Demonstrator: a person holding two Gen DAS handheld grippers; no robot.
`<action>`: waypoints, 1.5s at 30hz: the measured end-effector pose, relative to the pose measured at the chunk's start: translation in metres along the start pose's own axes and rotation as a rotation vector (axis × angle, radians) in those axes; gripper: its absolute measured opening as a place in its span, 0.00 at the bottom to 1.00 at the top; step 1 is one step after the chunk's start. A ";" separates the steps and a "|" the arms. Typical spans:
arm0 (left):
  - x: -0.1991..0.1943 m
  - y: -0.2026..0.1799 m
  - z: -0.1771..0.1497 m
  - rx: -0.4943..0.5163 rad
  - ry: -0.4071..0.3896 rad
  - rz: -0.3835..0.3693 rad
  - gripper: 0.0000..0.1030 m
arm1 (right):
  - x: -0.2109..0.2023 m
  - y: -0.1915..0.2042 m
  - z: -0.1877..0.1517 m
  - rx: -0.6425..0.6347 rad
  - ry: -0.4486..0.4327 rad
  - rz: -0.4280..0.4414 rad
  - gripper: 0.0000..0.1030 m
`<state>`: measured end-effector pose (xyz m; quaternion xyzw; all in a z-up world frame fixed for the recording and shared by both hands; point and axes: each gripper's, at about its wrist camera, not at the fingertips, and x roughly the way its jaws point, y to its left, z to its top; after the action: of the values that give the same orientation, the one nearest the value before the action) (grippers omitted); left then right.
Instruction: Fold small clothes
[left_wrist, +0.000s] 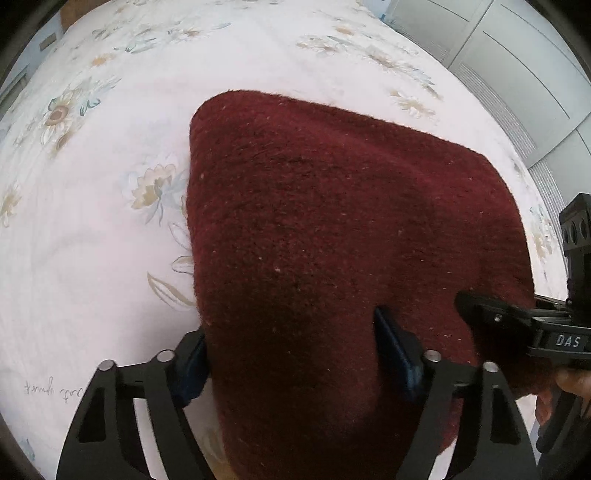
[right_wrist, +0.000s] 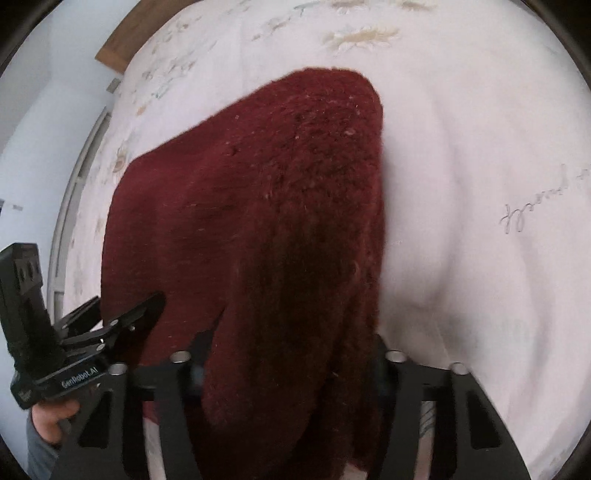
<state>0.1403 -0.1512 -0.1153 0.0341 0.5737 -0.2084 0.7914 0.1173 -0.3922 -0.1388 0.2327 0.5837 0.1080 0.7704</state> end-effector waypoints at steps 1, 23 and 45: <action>-0.002 0.000 0.000 0.002 -0.007 -0.002 0.61 | -0.004 0.008 -0.001 -0.012 -0.013 -0.030 0.48; -0.112 0.114 -0.026 -0.075 -0.151 0.036 0.43 | 0.017 0.173 -0.011 -0.252 -0.011 -0.011 0.42; -0.074 0.152 -0.026 -0.178 -0.067 0.128 0.70 | 0.001 0.185 -0.027 -0.349 -0.114 -0.186 0.86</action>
<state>0.1540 0.0164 -0.0839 -0.0069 0.5597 -0.1066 0.8218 0.1114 -0.2253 -0.0558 0.0464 0.5305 0.1225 0.8375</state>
